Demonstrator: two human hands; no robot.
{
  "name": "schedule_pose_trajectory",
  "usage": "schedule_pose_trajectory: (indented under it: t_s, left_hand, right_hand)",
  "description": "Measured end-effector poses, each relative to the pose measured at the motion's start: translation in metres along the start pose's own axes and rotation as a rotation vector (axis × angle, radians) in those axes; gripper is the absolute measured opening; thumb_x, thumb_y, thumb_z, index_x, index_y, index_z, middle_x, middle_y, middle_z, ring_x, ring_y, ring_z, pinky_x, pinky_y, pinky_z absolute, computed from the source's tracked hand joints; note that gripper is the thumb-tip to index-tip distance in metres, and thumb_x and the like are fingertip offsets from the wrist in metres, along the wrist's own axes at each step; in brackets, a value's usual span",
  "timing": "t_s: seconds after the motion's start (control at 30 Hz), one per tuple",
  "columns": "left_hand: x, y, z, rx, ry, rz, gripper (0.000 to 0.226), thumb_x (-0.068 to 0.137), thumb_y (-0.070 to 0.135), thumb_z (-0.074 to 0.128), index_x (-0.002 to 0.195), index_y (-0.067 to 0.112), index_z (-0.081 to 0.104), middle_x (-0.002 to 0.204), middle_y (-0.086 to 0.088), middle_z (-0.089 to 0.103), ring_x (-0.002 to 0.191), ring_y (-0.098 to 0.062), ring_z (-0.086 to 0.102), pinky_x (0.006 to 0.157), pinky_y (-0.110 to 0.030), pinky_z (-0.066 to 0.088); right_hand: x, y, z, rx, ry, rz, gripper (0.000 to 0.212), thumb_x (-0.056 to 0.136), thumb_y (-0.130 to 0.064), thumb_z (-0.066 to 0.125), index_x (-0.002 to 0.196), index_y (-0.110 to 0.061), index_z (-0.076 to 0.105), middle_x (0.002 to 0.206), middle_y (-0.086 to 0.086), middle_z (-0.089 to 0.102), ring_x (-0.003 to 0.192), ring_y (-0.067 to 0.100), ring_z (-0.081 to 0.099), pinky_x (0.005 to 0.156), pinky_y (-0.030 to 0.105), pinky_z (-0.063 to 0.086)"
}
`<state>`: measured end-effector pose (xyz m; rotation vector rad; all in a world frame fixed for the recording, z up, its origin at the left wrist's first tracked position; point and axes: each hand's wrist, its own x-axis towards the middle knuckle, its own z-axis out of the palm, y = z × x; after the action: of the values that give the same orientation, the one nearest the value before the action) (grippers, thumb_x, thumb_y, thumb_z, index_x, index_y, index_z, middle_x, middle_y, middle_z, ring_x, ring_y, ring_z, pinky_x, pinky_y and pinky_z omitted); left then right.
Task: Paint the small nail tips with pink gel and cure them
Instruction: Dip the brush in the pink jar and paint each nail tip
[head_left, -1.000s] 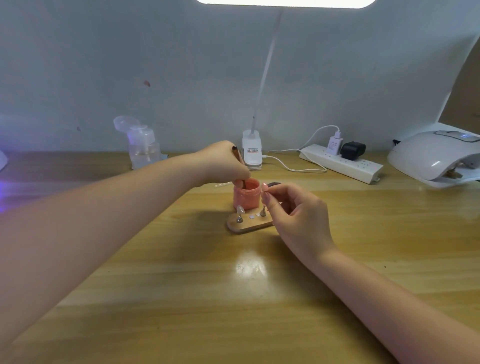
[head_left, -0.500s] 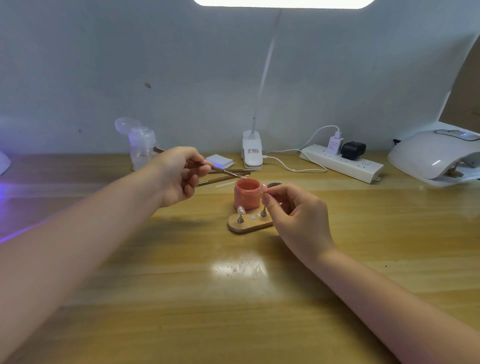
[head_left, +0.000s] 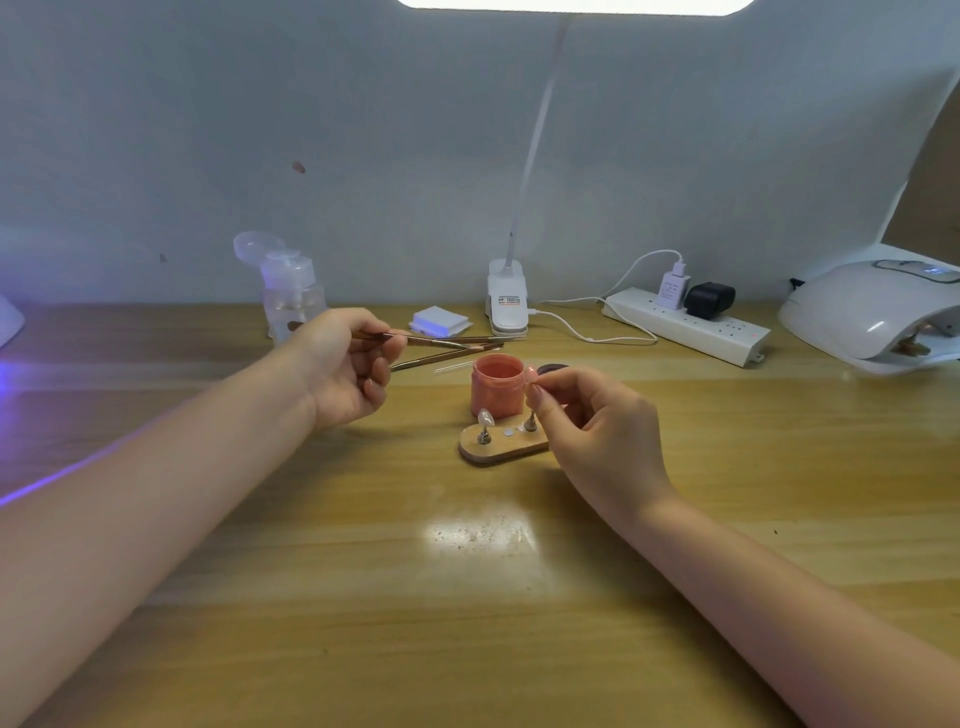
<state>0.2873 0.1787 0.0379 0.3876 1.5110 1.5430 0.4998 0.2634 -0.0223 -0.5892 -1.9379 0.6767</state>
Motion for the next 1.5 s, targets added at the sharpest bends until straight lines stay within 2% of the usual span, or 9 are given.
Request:
schedule_pose_trajectory:
  t_s: [0.37,0.5,0.57,0.7,0.8,0.87,1.03,1.2,1.5]
  left_hand:
    - [0.002,-0.007,-0.003,0.078,0.056,0.001,0.02,0.089,0.015,0.046,0.077,0.012,0.062,0.049,0.006,0.059,0.038,-0.005,0.043,0.042,-0.014,0.028]
    - [-0.009,-0.008,-0.004,-0.055,0.023,0.078,0.02,0.091,0.016,0.049,0.079,0.012,0.065,0.053,0.005,0.061,0.044,-0.006,0.044,0.043,-0.015,0.032]
    - [-0.017,-0.013,-0.002,-0.061,-0.005,0.223,0.019,0.093,0.017,0.052,0.084,0.011,0.067,0.058,0.003,0.064,0.051,-0.007,0.046,0.044,-0.015,0.037]
    - [-0.044,-0.038,0.002,0.211,-0.017,0.746,0.014,0.093,0.017,0.058,0.094,0.019,0.072,0.072,0.002,0.071,0.066,-0.005,0.058,0.063,-0.018,0.045]
    - [-0.066,-0.061,0.004,0.418,-0.008,0.985,0.016,0.087,0.031,0.061,0.101,0.031,0.069,0.08,0.008,0.071,0.068,0.002,0.059,0.061,-0.009,0.044]
    - [-0.076,-0.07,0.007,0.532,-0.006,1.024,0.017,0.086,0.038,0.06,0.1,0.037,0.068,0.085,0.011,0.071,0.072,0.001,0.06,0.063,-0.007,0.043]
    - [-0.081,-0.074,0.017,0.633,-0.007,1.132,0.022,0.087,0.023,0.061,0.1,0.04,0.064,0.091,0.024,0.068,0.083,0.003,0.062,0.071,-0.004,0.041]
    - [-0.081,-0.079,0.016,0.655,-0.011,1.142,0.012,0.086,0.03,0.058,0.093,0.032,0.067,0.087,0.016,0.069,0.082,0.0,0.063,0.071,-0.005,0.041]
    - [-0.079,-0.079,0.019,0.661,0.023,1.168,0.016,0.087,0.024,0.061,0.096,0.035,0.066,0.083,0.016,0.069,0.085,0.0,0.062,0.074,-0.007,0.041]
  right_hand:
    - [0.001,0.001,0.001,-0.003,0.006,0.005,0.008,0.086,-0.01,0.069,0.093,-0.012,0.072,0.074,-0.004,0.069,0.057,0.011,0.056,0.057,0.03,0.049]
    - [0.001,0.002,0.0,-0.018,-0.002,-0.002,0.008,0.086,-0.011,0.069,0.094,-0.013,0.072,0.075,-0.005,0.068,0.058,0.01,0.056,0.057,0.028,0.049]
    - [0.001,0.002,0.0,-0.021,0.009,0.0,0.007,0.086,-0.011,0.07,0.092,-0.012,0.072,0.074,-0.004,0.068,0.057,0.008,0.055,0.056,0.025,0.047]
    - [0.0,0.001,0.0,-0.019,0.017,0.0,0.006,0.086,-0.014,0.07,0.091,-0.013,0.072,0.073,-0.003,0.069,0.058,0.011,0.057,0.058,0.032,0.05]
    - [0.0,0.001,-0.001,-0.015,0.008,0.004,0.008,0.086,-0.015,0.07,0.093,-0.014,0.073,0.076,-0.004,0.07,0.061,0.013,0.06,0.061,0.038,0.052]
    - [0.0,0.002,-0.001,-0.026,0.006,-0.004,0.008,0.086,-0.016,0.07,0.094,-0.015,0.073,0.077,-0.004,0.07,0.062,0.013,0.061,0.062,0.039,0.053]
    - [0.0,0.002,-0.001,-0.025,0.011,-0.018,0.009,0.086,-0.015,0.071,0.094,-0.015,0.072,0.078,-0.005,0.069,0.062,0.013,0.061,0.061,0.038,0.053]
    - [0.0,0.004,-0.001,-0.023,0.017,-0.026,0.009,0.085,-0.014,0.071,0.093,-0.018,0.071,0.075,-0.006,0.068,0.059,0.009,0.058,0.056,0.028,0.05]
    - [0.0,0.003,0.0,-0.042,0.011,-0.041,0.009,0.086,-0.013,0.071,0.095,-0.015,0.072,0.077,-0.004,0.069,0.063,0.011,0.061,0.059,0.033,0.053]
